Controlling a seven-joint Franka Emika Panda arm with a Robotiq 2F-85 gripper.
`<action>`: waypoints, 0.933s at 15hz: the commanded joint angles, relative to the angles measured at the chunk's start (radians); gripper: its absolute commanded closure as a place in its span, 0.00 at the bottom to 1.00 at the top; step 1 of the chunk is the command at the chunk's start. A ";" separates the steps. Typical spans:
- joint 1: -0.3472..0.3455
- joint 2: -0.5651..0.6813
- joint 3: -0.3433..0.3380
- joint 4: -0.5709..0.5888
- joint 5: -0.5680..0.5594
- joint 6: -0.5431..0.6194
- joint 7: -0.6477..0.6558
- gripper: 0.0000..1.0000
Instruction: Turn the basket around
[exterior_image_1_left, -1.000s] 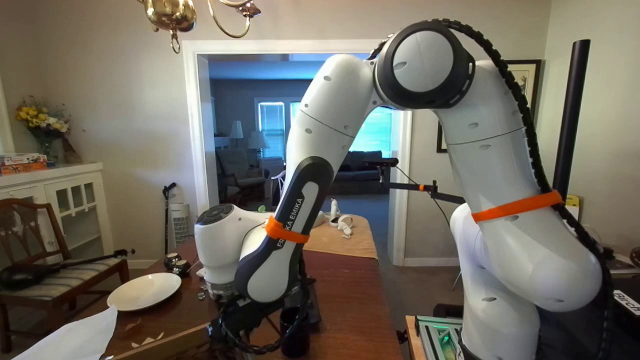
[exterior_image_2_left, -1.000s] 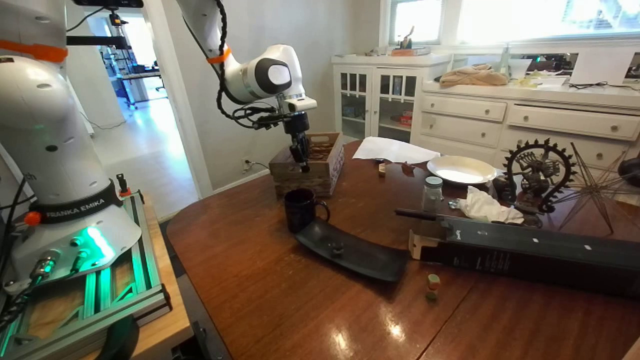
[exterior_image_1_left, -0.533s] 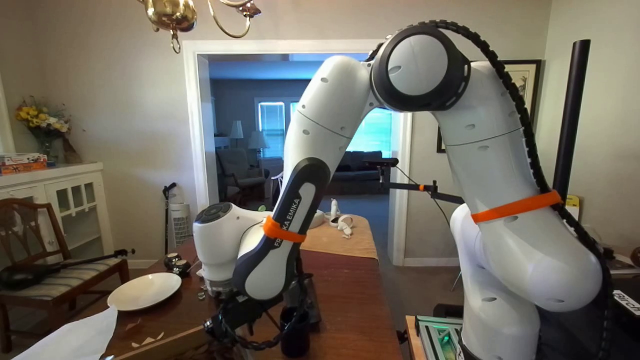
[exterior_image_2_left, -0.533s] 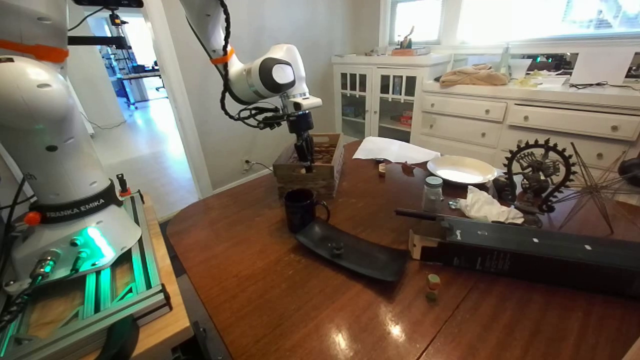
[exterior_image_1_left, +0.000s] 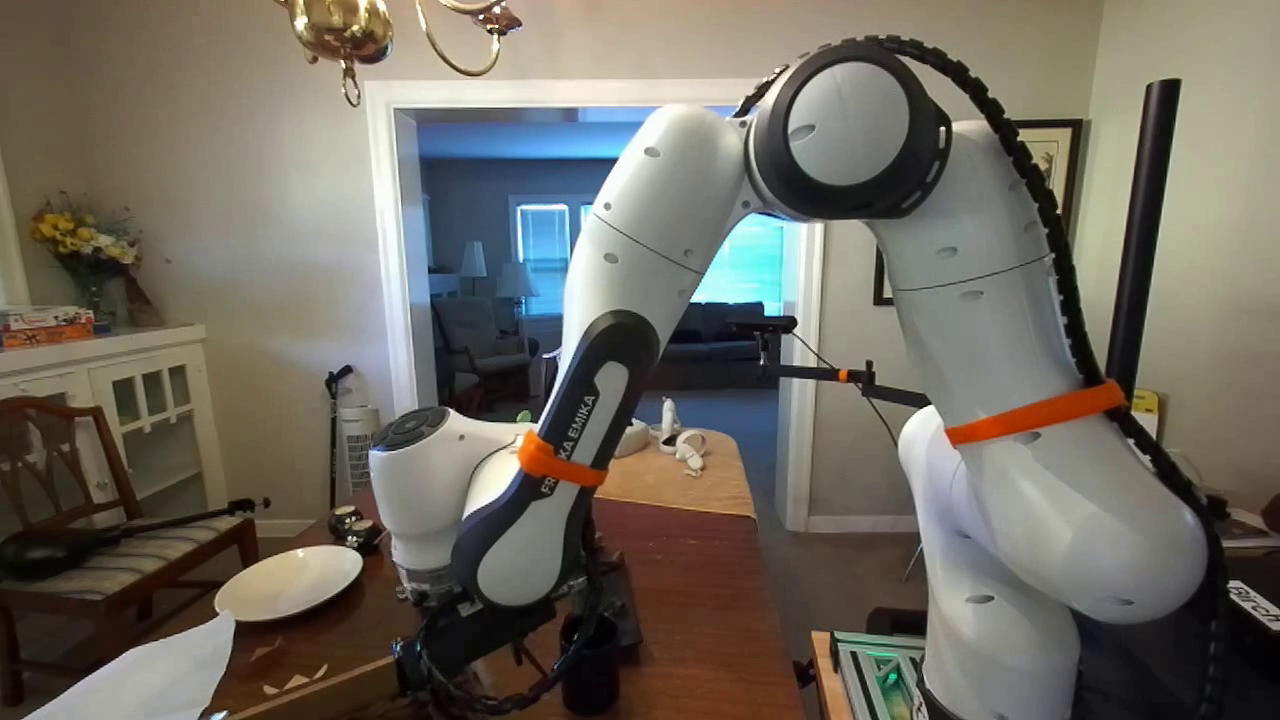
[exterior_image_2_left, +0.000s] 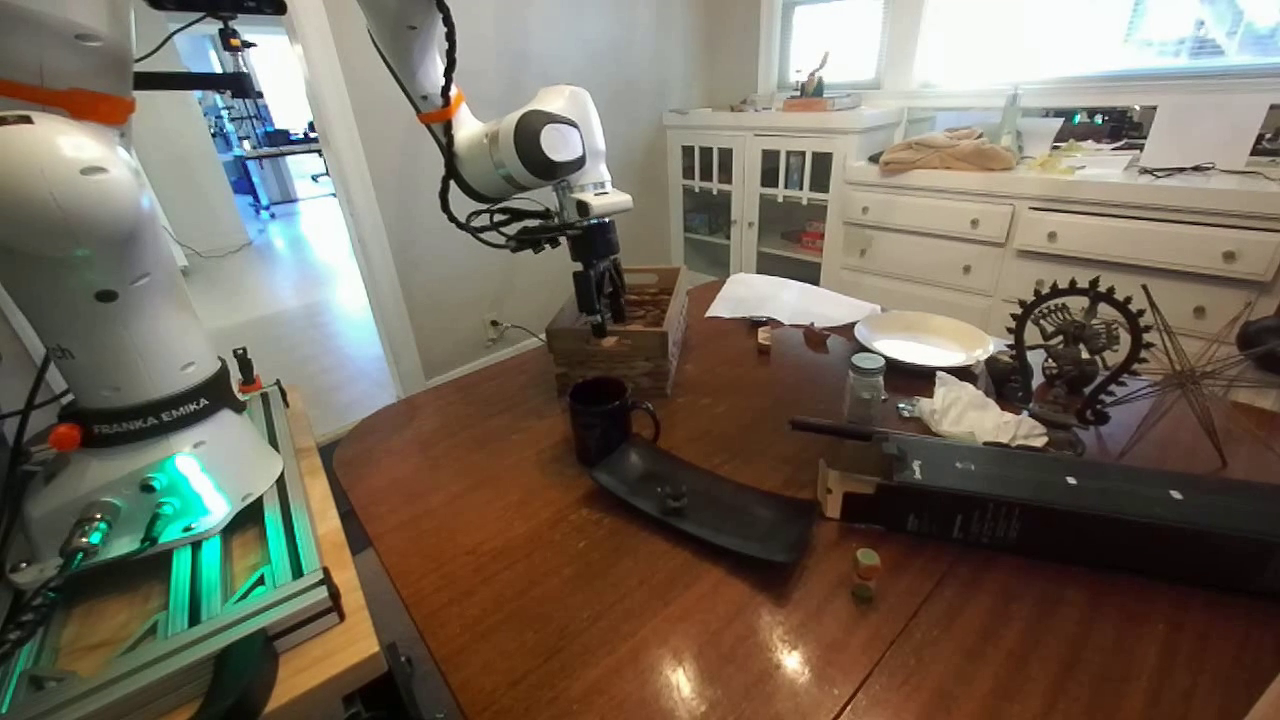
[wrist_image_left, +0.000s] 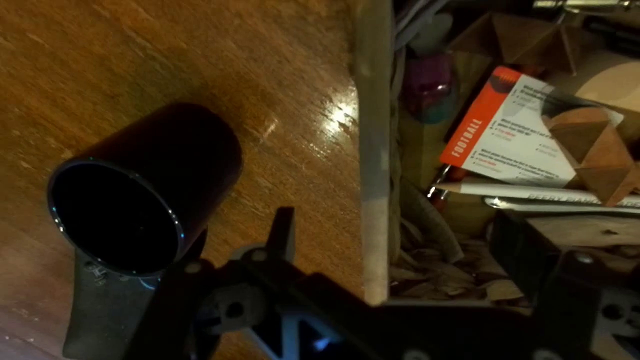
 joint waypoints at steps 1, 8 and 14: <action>0.013 -0.008 0.023 0.016 0.064 -0.080 0.129 0.00; 0.027 0.044 0.038 0.078 0.062 -0.120 0.383 0.00; 0.030 0.081 0.065 0.098 0.062 -0.113 0.412 0.00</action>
